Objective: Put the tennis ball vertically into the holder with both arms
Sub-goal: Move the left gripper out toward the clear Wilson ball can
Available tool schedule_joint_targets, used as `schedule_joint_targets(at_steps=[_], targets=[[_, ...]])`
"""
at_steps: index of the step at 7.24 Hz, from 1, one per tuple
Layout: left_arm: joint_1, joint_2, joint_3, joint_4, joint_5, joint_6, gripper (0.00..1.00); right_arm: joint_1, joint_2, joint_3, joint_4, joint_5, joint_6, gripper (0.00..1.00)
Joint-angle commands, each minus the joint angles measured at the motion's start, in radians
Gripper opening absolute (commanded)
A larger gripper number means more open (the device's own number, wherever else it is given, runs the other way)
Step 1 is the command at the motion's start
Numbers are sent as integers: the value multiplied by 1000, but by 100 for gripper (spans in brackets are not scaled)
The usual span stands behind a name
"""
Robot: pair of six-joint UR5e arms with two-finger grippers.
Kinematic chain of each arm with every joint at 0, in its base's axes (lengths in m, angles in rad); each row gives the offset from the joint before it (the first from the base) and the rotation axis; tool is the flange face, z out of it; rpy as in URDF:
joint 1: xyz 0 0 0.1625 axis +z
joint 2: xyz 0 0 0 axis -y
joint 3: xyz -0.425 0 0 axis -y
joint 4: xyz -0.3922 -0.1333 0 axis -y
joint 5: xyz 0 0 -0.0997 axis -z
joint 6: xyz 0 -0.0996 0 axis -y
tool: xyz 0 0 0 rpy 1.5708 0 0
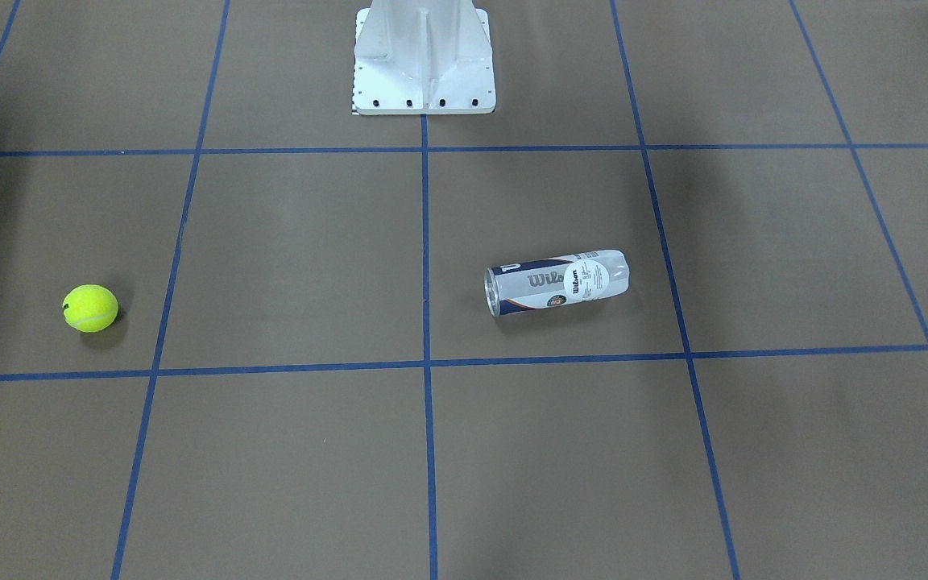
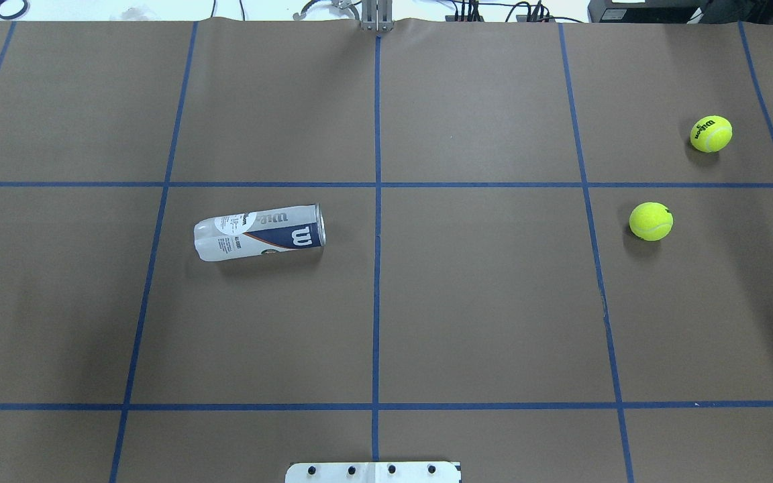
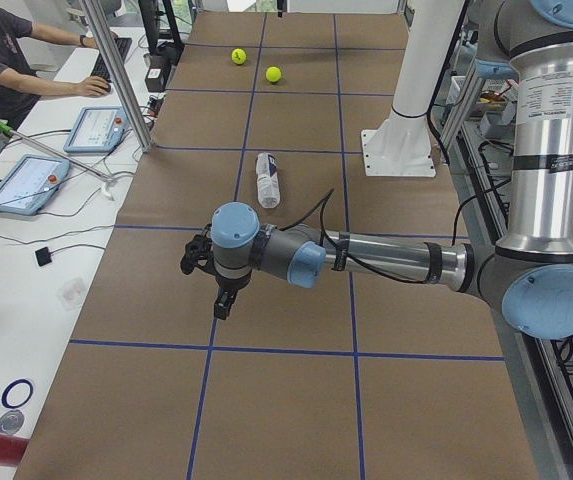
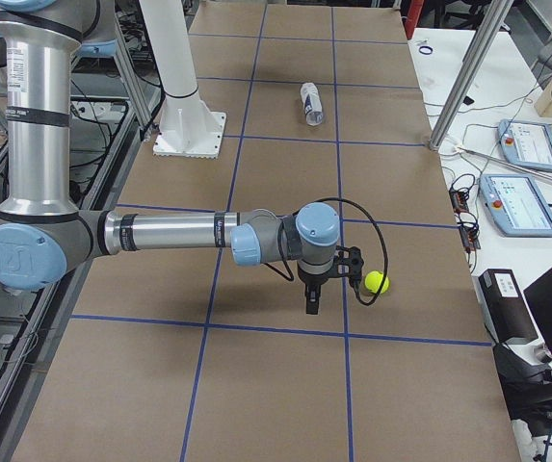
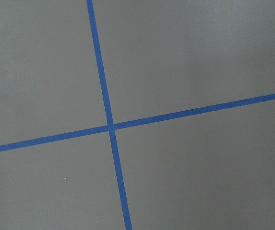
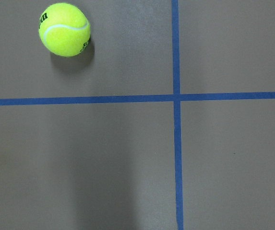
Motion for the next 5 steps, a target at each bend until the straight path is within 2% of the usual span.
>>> schedule_joint_targets(at_steps=[1, 2, 5], targets=[[48, -9, -2, -144, 2, 8, 93, 0, -7, 13, 0, 0, 5, 99], [164, -40, -2, -258, 14, -7, 99, 0, -7, 15, -2, 0, 5, 99], [426, -295, -14, -253, 54, -39, 100, 0, -7, 15, -3, 0, 5, 99]])
